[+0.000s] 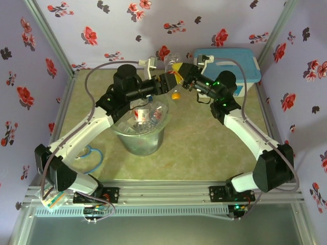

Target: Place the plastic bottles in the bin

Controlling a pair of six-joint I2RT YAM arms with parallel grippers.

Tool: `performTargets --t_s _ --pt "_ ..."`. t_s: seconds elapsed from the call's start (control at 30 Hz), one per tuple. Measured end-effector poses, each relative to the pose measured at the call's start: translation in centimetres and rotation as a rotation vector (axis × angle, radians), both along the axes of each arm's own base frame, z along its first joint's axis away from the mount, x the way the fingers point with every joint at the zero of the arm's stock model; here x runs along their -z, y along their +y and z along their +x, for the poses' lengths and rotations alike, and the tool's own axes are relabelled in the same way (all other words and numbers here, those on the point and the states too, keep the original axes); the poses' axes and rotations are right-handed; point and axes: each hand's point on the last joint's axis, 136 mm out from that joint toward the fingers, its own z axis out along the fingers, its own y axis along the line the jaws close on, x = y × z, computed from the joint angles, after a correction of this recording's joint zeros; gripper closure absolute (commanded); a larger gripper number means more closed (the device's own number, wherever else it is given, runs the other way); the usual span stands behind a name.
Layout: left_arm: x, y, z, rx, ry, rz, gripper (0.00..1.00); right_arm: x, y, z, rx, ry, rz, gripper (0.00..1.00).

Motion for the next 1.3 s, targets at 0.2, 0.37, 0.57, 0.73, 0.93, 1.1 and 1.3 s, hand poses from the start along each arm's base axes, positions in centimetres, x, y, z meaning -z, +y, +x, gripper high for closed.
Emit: performTargets --t_s 0.2,0.37,0.57,0.73,0.93,1.1,1.3 --pt "-0.2 0.0 0.0 -0.001 -0.003 -0.005 0.45 -0.2 0.0 0.1 -0.003 -0.002 0.013 0.31" --pt "0.2 0.2 0.3 -0.018 -0.001 0.010 0.47 0.0 0.0 0.3 -0.007 -0.002 0.013 0.17" --pt "0.9 2.2 0.2 -0.062 0.019 0.075 0.47 -0.4 -1.7 2.3 0.048 -0.014 0.013 0.14" --pt "1.1 6.8 -1.3 -0.145 0.030 0.187 0.47 -0.4 -4.2 4.0 0.116 -0.019 0.009 0.13" --pt "2.0 12.8 -4.1 -0.258 0.087 0.398 0.47 1.8 -6.0 5.1 0.183 -0.002 -0.075 0.13" --pt "5.5 17.1 -6.0 -0.341 0.179 0.606 0.46 4.1 -6.5 4.8 0.217 0.014 -0.196 0.13" --pt "9.4 19.8 -6.0 -0.394 0.260 0.811 0.43 6.2 -7.6 3.8 0.278 0.022 -0.347 0.15"
